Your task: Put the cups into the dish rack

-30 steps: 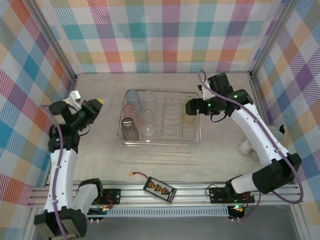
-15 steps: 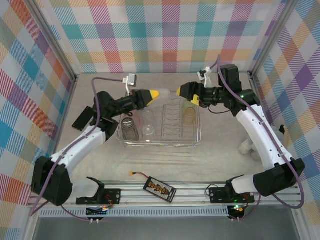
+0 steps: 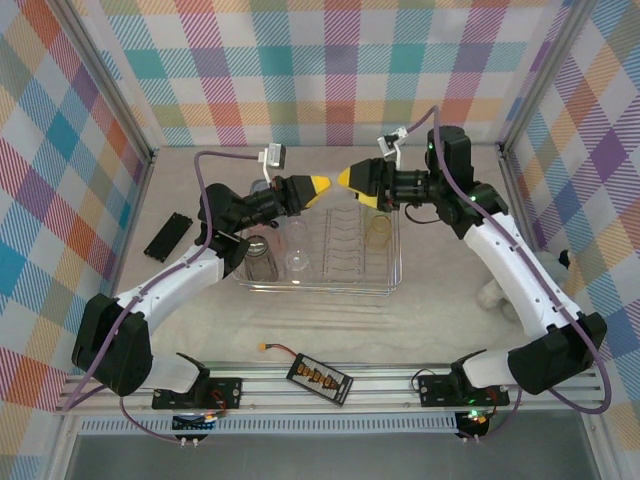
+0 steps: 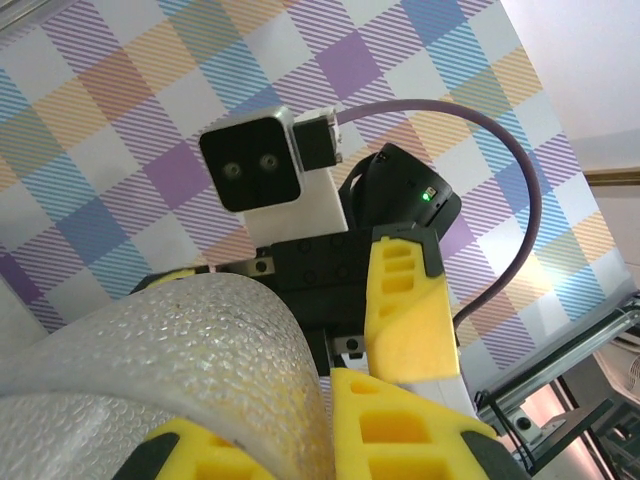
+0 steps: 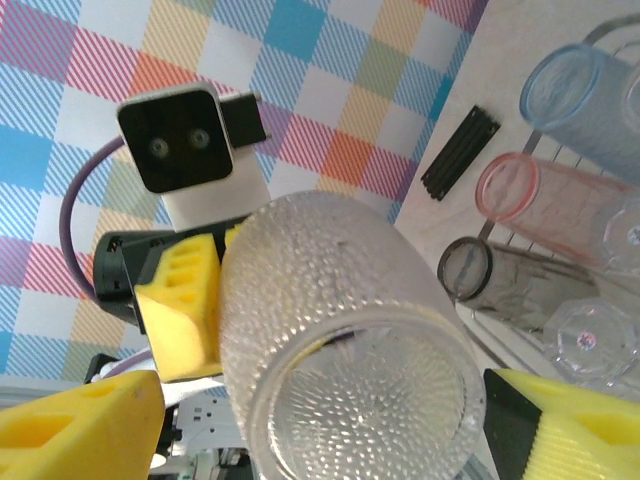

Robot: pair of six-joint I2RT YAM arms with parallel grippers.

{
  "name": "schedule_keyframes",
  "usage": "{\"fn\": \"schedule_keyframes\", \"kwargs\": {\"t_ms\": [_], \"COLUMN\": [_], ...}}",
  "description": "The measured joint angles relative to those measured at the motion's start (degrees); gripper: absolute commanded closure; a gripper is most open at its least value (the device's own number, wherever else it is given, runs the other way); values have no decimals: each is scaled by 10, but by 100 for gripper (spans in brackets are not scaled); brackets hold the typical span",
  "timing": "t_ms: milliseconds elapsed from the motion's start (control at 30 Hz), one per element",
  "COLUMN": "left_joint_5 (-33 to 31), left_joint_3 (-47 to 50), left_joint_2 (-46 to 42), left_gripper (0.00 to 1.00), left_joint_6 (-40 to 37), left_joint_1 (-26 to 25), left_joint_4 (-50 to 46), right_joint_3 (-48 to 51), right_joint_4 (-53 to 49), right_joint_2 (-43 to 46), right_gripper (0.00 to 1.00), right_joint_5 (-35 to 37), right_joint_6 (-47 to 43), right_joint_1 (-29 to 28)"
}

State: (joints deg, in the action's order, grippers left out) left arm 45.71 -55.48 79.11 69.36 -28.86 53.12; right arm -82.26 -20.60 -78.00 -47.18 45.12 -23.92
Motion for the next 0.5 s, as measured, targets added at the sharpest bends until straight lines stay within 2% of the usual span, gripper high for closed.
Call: {"fn": "schedule_keyframes", "kwargs": {"t_ms": [100, 400, 433, 467, 500], "left_joint_5": [-3, -23, -25, -26, -29], "left_joint_3": [-1, -2, -2, -2, -2], "left_joint_2": [0, -2, -2, -2, -2], "left_gripper": [100, 100, 89, 74, 55], "left_joint_6": [0, -6, -8, -9, -13], "left_joint_1": [0, 0, 0, 0, 1], "left_joint_4": [0, 8, 8, 8, 8], "right_joint_3": [2, 2, 2, 2, 2], "right_joint_4": [12, 51, 52, 53, 53], "right_joint_2": [-6, -20, -20, -20, -20], "right_gripper": [21, 42, 45, 47, 48], "right_joint_5": [-5, -4, -3, -2, 0], "right_joint_6": [12, 51, 52, 52, 51], "right_joint_1": [-9, -14, -14, -14, -14]}}
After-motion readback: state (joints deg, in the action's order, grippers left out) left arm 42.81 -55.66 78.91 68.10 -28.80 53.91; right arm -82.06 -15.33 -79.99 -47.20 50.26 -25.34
